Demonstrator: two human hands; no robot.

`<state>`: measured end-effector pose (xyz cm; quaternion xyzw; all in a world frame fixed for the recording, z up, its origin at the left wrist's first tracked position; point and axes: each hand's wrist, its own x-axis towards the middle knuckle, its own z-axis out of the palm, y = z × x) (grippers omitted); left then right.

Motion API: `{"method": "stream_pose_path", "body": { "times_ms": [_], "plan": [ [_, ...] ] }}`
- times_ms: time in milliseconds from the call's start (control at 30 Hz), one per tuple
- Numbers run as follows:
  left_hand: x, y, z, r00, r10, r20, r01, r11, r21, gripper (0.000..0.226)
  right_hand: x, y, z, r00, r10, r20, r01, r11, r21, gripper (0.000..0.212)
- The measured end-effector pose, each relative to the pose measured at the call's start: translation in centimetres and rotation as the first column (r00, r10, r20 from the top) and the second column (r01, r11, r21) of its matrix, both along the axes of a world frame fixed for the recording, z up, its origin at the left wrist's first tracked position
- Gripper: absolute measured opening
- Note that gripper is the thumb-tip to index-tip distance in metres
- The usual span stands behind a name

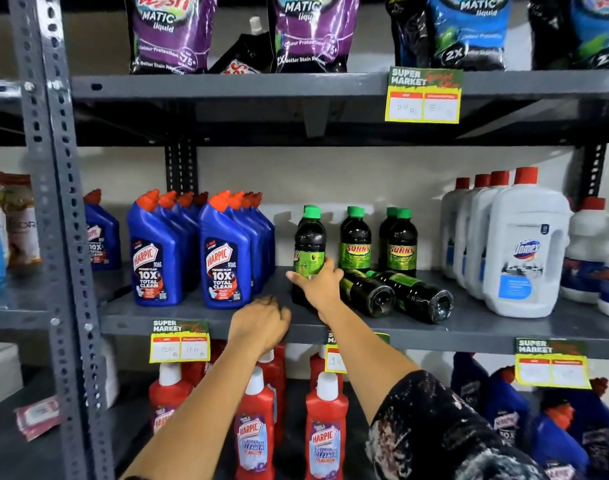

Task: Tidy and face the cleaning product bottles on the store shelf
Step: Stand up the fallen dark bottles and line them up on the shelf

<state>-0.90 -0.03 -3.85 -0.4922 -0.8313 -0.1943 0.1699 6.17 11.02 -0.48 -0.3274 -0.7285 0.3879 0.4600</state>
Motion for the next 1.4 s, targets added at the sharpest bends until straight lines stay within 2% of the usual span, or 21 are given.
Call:
{"method": "stream_pose_path", "body": {
  "times_ms": [100, 200, 267, 333, 367, 467, 567, 700, 800, 900, 1000, 1100, 1200, 1267, 1333, 1400],
  "plan": [
    [0.0, 0.0, 0.0, 1.0, -0.015, -0.024, 0.014, 1.0, -0.01, 0.049, 0.7, 0.8, -0.1, 0.998, 0.065, -0.023, -0.065, 0.998, 0.012, 0.084],
    [0.1, -0.1, 0.0, 0.997, -0.05, -0.061, 0.048, 0.998, -0.032, 0.047, 0.9, 1.1, -0.4, 0.987, 0.134, -0.09, -0.141, 0.987, -0.078, 0.083],
    [0.3, -0.3, -0.2, 0.994, -0.055, -0.092, 0.053, 0.998, -0.027, 0.045, 0.4, 0.9, -0.4, 0.989, 0.134, -0.061, -0.139, 0.987, -0.086, 0.094],
    [0.4, -0.5, -0.2, 0.99, -0.046, -0.134, 0.042, 0.999, -0.031, 0.043, 0.0, 0.7, -0.3, 0.998, 0.066, 0.024, -0.065, 0.996, -0.053, 0.11],
    [0.4, -0.5, -0.2, 0.99, -0.04, -0.133, 0.036, 0.999, -0.028, 0.043, -0.1, 0.7, -0.3, 0.999, 0.022, 0.045, -0.021, 0.999, -0.039, 0.109],
    [0.2, -0.3, -0.5, 0.993, -0.023, -0.113, 0.022, 1.0, -0.004, 0.045, -0.1, 1.2, -0.5, 0.999, -0.034, 0.024, 0.035, 0.999, -0.033, 0.091],
    [0.3, -0.2, -0.6, 0.994, -0.024, -0.108, 0.025, 1.0, 0.014, 0.046, 0.3, 1.5, -0.7, 0.999, 0.029, -0.031, -0.031, 0.997, -0.066, 0.087],
    [0.3, -0.3, -0.5, 0.997, 0.001, -0.073, 0.001, 1.0, 0.02, 0.044, 0.2, 0.8, -0.6, 1.0, 0.009, -0.011, -0.009, 1.0, 0.005, 0.103],
    [1.3, 0.5, 0.4, 0.997, 0.06, -0.045, -0.062, 0.997, -0.037, 0.041, 0.3, 0.7, -0.5, 0.999, -0.025, 0.048, 0.025, 1.0, 0.006, 0.103],
    [2.4, 1.9, 1.2, 0.995, 0.096, -0.004, -0.096, 0.986, -0.133, 0.05, 0.4, 0.8, -0.7, 0.999, 0.005, 0.047, -0.005, 1.0, -0.005, 0.099],
    [2.3, 2.4, 1.1, 0.993, 0.083, 0.081, -0.066, 0.979, -0.193, 0.057, 0.4, 0.4, -0.7, 0.995, -0.025, 0.096, 0.022, 0.999, 0.028, 0.109],
    [1.6, 2.1, 1.2, 0.991, 0.056, 0.122, -0.027, 0.974, -0.226, 0.067, 0.7, 0.2, -0.5, 0.996, -0.026, 0.08, 0.025, 0.999, 0.021, 0.115],
    [1.2, 1.7, 1.3, 0.993, 0.026, 0.112, 0.006, 0.962, -0.272, 0.077, 1.3, -0.3, -0.2, 0.996, -0.032, 0.077, 0.032, 0.999, 0.013, 0.109],
    [1.1, 1.7, 1.3, 0.995, 0.021, 0.1, 0.008, 0.959, -0.285, 0.079, 1.8, -0.9, 0.0, 0.989, -0.041, 0.14, 0.039, 0.999, 0.015, 0.102],
    [1.0, 1.8, 1.4, 0.995, 0.011, 0.098, 0.019, 0.954, -0.3, 0.08, 3.0, -1.2, 0.3, 0.956, -0.138, 0.257, 0.102, 0.984, 0.148, 0.077],
    [0.7, 2.0, 1.3, 0.995, -0.005, 0.097, 0.035, 0.949, -0.312, 0.081, 5.1, -1.0, 1.3, 0.897, -0.348, 0.273, 0.226, 0.89, 0.396, 0.043]
  ]
}}
